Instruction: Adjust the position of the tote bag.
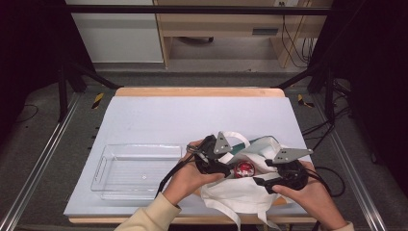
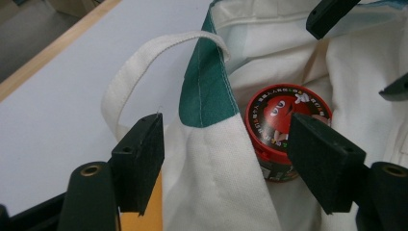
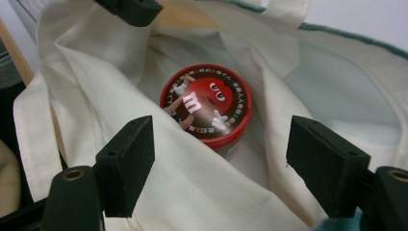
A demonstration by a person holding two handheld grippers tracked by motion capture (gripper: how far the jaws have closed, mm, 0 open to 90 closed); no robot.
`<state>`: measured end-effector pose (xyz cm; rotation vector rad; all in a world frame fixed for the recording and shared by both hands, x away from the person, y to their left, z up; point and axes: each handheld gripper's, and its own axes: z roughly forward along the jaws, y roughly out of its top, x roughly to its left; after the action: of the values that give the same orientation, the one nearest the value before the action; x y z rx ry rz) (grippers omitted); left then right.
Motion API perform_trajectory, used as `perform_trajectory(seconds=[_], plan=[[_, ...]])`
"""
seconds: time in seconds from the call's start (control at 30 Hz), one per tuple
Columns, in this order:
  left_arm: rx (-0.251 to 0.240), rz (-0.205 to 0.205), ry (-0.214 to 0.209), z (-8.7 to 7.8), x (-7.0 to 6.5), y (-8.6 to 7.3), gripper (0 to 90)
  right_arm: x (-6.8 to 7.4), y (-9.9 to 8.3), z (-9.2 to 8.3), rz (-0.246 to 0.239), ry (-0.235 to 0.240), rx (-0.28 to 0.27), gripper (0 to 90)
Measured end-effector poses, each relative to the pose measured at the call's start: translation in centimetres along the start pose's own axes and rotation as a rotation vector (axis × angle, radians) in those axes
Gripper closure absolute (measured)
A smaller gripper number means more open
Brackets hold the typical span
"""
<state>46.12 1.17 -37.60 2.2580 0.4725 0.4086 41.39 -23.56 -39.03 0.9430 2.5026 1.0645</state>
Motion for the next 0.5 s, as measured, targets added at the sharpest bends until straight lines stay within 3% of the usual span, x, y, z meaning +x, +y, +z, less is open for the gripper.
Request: perform_trajectory(seconds=[0.33, 0.5], plan=[[0.056, 0.011, -0.019, 1.6, 0.2, 0.1, 36.7, 0.3, -0.8, 1.1, -0.010, 0.014, 0.056, 23.8], [0.056, -0.005, -0.022, 1.4, 0.3, -0.3, 48.5, 0.4, -1.4, 1.3, -0.018, 0.019, 0.068, 25.0]])
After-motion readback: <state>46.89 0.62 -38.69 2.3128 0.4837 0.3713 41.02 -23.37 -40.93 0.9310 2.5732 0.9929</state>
